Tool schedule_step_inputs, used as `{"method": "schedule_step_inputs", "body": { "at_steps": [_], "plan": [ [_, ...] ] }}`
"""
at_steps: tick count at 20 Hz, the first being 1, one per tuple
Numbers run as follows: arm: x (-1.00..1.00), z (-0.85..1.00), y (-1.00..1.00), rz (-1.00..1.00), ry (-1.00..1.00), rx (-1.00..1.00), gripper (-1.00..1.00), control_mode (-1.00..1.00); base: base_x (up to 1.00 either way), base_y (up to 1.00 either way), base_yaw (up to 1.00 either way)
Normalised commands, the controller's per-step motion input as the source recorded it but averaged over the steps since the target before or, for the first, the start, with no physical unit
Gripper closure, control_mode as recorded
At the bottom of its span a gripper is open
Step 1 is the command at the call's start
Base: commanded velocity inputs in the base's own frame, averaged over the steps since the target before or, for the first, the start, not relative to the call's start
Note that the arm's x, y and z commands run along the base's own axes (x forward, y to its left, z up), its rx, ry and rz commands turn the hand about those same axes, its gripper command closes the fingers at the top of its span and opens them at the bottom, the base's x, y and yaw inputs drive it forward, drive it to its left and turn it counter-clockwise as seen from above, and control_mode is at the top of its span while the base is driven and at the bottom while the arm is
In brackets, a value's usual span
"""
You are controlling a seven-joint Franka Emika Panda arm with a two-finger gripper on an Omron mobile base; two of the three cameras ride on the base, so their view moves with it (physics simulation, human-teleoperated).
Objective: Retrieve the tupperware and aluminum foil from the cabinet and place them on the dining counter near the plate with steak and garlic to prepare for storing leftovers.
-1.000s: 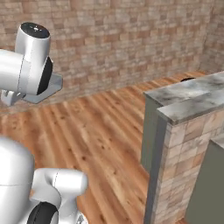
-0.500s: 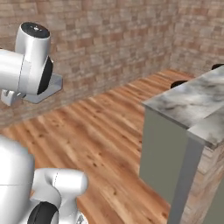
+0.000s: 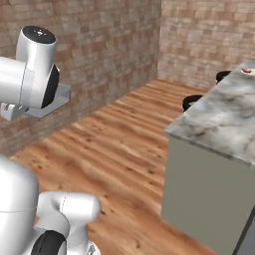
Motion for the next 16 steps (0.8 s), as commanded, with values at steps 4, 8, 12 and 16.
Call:
{"method": "schedule_step_inputs", "body": {
  "at_steps": [4,8,12,16],
  "plan": [
    [0.0,0.0,0.0,0.0,0.0,0.0,1.0,1.0,1.0,0.69,-0.47],
    [0.0,0.0,0.0,0.0,0.0,0.0,1.0,1.0,1.0,0.67,-0.49],
    [0.0,0.0,0.0,0.0,0.0,0.0,1.0,1.0,1.0,0.67,-0.5],
    [0.0,0.0,0.0,0.0,0.0,0.0,1.0,1.0,1.0,0.67,-0.51]
  ]
}}
